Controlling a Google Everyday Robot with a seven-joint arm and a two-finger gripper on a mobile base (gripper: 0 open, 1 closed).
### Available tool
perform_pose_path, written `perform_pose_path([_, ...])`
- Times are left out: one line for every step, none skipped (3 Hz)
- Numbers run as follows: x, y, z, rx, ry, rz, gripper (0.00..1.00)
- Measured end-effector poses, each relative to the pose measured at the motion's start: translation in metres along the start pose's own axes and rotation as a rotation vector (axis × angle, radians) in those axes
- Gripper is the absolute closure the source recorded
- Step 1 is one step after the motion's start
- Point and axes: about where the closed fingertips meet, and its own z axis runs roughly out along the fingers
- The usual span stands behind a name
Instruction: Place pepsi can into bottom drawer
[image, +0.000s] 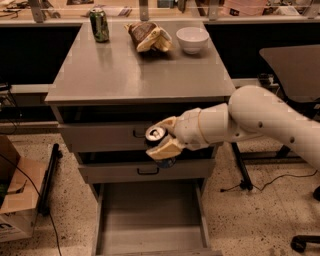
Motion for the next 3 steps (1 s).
perform_pose_path([0.038,0.013,0.024,-0.006,-0.020,0.044,1.00])
perform_pose_path([0.087,0.031,0.048,0.018,-0.078,0.100,1.00])
perform_pose_path([0.141,0.042,0.065,0.045,-0.131,0.141,1.00])
